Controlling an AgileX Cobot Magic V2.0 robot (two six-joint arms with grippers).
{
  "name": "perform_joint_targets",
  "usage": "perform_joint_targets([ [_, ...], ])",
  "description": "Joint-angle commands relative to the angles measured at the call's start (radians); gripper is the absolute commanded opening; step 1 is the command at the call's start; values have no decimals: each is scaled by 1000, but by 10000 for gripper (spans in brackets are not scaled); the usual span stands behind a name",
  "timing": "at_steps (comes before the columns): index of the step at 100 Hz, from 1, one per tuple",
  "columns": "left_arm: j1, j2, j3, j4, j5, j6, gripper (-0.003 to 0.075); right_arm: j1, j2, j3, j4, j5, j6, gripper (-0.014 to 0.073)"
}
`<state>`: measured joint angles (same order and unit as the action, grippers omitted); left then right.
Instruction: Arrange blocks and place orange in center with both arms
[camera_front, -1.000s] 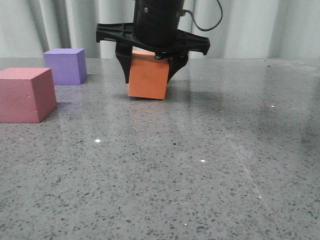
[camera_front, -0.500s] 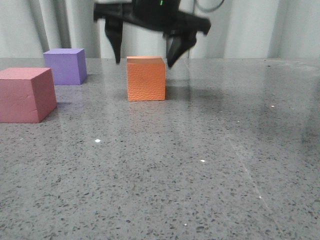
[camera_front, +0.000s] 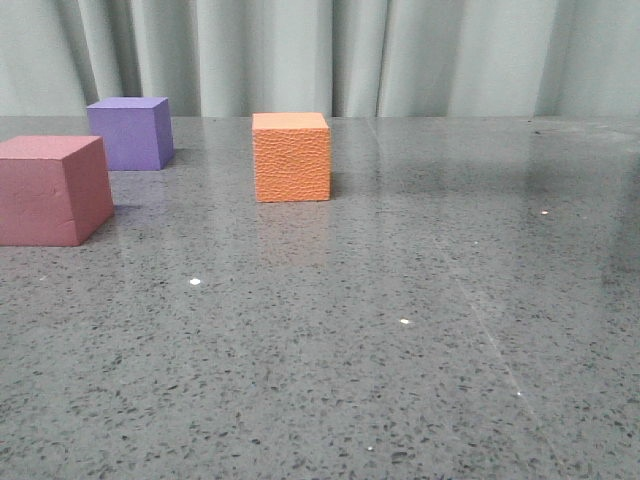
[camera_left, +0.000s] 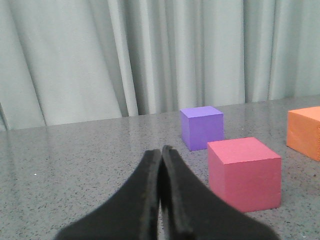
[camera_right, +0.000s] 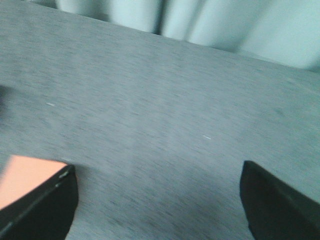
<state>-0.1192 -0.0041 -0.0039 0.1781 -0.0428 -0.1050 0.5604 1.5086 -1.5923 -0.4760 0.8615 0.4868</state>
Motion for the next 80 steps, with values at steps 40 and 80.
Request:
perform_joint_targets([
  [40, 1, -32, 53, -2, -79, -3, -19, -265, -581, 691, -55, -159, -17, 437],
  [80, 1, -32, 53, -2, -79, -3, -19, -266, -895, 918, -39, -148, -12, -68],
])
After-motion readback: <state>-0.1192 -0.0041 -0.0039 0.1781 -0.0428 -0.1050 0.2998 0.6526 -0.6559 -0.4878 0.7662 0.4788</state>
